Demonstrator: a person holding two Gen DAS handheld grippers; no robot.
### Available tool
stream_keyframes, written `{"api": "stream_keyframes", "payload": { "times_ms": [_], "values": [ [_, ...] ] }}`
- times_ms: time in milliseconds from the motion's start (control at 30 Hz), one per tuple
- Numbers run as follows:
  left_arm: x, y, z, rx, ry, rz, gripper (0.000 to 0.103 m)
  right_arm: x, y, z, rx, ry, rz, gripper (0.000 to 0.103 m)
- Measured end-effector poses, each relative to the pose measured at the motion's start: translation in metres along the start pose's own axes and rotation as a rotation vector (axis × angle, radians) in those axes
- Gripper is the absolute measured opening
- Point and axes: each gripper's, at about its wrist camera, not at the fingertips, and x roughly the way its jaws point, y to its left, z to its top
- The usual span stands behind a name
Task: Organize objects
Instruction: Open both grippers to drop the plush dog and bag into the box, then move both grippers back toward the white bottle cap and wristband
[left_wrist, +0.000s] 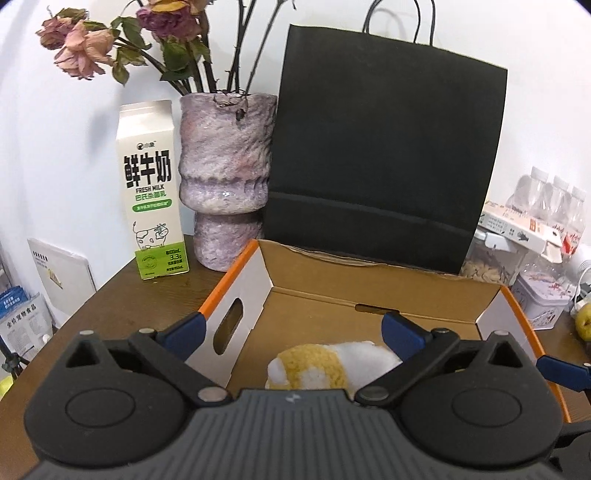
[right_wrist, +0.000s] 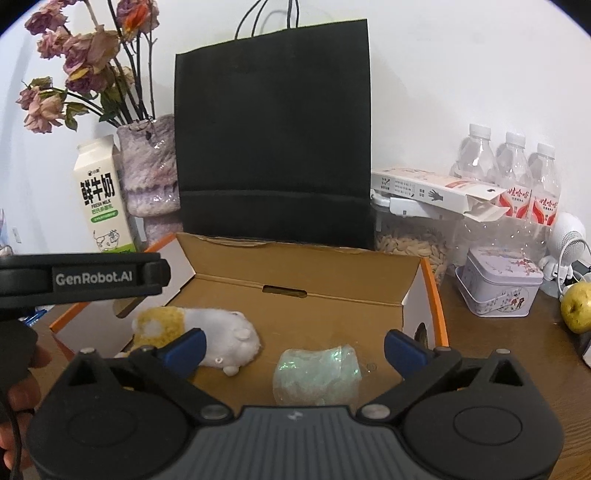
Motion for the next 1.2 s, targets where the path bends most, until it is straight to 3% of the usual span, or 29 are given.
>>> {"api": "stream_keyframes", "payload": {
  "times_ms": [667,1200],
  "values": [
    [-0.091,0.021,0.005,-0.025,-0.072,-0.057,0.103,-0.097,0.011,0.011,-0.051,-0.144,0.068,0.103],
    [-0.173,0.054,-0.011,-0.044,-0.124,-0.042,0.103,-0.184,0.041,0.005,-0.099,-0.184,0.033,0.103]
  ]
}}
